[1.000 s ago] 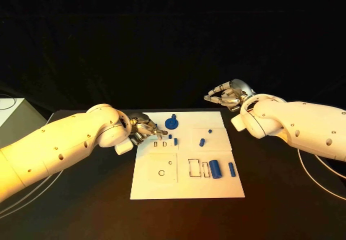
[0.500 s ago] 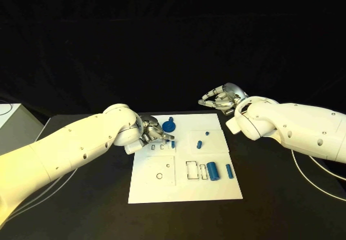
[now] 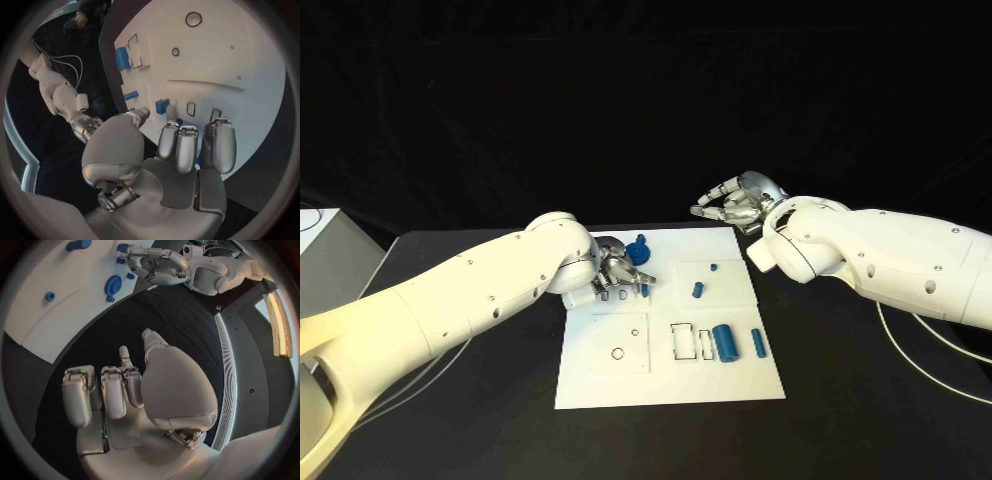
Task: Assemble the parts on the task board
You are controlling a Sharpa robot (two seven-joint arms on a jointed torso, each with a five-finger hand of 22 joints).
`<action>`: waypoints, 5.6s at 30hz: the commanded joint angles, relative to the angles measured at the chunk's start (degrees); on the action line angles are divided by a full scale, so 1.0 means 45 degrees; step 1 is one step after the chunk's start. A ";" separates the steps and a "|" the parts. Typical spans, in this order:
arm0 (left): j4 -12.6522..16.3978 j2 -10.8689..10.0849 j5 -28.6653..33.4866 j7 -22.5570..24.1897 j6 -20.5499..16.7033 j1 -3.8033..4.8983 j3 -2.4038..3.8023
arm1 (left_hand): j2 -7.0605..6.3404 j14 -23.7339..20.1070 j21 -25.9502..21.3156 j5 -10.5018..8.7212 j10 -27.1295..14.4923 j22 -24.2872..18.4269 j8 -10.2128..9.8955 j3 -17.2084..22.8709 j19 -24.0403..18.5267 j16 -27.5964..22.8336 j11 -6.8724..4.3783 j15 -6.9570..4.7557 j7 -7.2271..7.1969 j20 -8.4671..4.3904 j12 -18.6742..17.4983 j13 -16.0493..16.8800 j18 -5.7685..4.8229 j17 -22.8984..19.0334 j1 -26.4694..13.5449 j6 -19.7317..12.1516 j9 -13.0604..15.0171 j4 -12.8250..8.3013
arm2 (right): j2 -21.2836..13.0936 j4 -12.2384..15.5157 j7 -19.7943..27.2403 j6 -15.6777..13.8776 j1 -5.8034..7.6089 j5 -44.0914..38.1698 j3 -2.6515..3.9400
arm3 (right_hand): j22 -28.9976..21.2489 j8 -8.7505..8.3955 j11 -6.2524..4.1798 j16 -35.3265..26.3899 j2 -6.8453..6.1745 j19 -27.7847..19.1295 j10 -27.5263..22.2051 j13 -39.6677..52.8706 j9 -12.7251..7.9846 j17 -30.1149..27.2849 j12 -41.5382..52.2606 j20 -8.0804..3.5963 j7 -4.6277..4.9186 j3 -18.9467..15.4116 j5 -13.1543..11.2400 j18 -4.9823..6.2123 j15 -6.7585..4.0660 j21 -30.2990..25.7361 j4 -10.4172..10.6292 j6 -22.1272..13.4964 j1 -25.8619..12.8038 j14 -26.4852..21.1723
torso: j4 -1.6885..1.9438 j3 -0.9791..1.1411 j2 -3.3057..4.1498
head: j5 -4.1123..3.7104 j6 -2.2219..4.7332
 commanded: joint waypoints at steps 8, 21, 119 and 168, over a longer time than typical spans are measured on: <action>-0.0210 0.0151 -0.0128 0.0032 0.0314 -0.0005 -0.0099 | -0.0120 0.1321 0.0071 0.0025 0.0035 0.0003 0.0238 0.0229 -0.0004 0.0046 -0.0136 -0.0140 -0.0129 -0.0130 -0.0080 0.0046 -0.0149 0.3354 0.0042 0.0004 0.0374 -0.0005 | 0.0038 -0.0001 -0.0075 0.0225 -0.0008 -0.0186 0.0002 | 0.2937 0.0046 -0.0007 -0.0046 0.0025 0.1192 0.0683 0.2791 0.0010 0.2039 -0.0036 0.0049 0.0020 0.0103 0.0117 -0.0066 0.0008 -0.0063 0.0021 -0.0090 0.0012 0.1025 | -0.0123 -0.0019 0.0177 | 0.0113 -0.0039; -0.0159 0.0132 -0.0137 0.0039 0.0303 -0.0008 -0.0110 | -0.0108 0.1321 0.0079 0.0031 0.0015 0.0040 0.0362 0.0496 0.0011 0.0046 -0.0183 -0.0185 -0.0179 -0.0172 -0.0109 0.0029 -0.0157 0.3354 0.0170 -0.0057 0.0688 -0.0039 | 0.0036 -0.0004 -0.0100 0.0267 -0.0024 -0.0192 0.0002 | 0.2937 0.0046 -0.0007 -0.0046 0.0025 0.1192 0.0683 0.2791 0.0010 0.2039 -0.0036 0.0049 0.0020 0.0103 0.0117 -0.0066 0.0008 -0.0063 0.0021 -0.0090 0.0012 0.1025 | -0.0141 -0.0008 0.0192 | 0.0130 -0.0098; 0.1686 -0.1554 -0.1072 0.0127 -0.1250 -0.0059 -0.0551 | -0.0487 0.1321 0.0127 0.5666 0.0812 0.0387 0.1597 0.5168 0.0206 0.0046 -0.0993 -0.0898 -0.1021 -0.0721 -0.0093 0.0756 -0.0213 0.3354 0.0282 0.0917 0.4714 -0.3008 | -0.0054 -0.0263 -0.0114 0.0528 -0.0243 -0.0548 -0.0003 | 0.2857 0.0065 0.0006 -0.0087 0.0025 0.1164 0.0653 0.2766 0.0016 0.1963 -0.0063 0.0063 0.0033 0.0146 0.0160 -0.0043 0.0021 -0.0147 0.0009 -0.0142 -0.0102 0.1005 | -0.0030 0.0038 0.0078 | 0.0243 -0.0590; 0.1342 -0.1299 -0.1393 0.0084 -0.0460 -0.0096 -0.0638 | -0.0523 0.1321 0.0145 0.5683 0.0805 0.0444 0.1559 0.5231 0.0232 0.0046 -0.1024 -0.0924 -0.1050 -0.0751 -0.0122 0.0731 -0.0225 0.3354 0.0354 0.0940 0.4802 -0.3160 | -0.0034 -0.0275 -0.0118 0.0585 -0.0247 -0.0577 -0.0004 | 0.2841 0.0078 0.0008 -0.0093 0.0023 0.1158 0.0659 0.2771 0.0020 0.1954 -0.0056 0.0067 0.0034 0.0162 0.0157 -0.0038 0.0023 -0.0164 0.0011 -0.0151 -0.0140 0.1002 | -0.0026 0.0048 0.0095 | 0.0238 -0.0856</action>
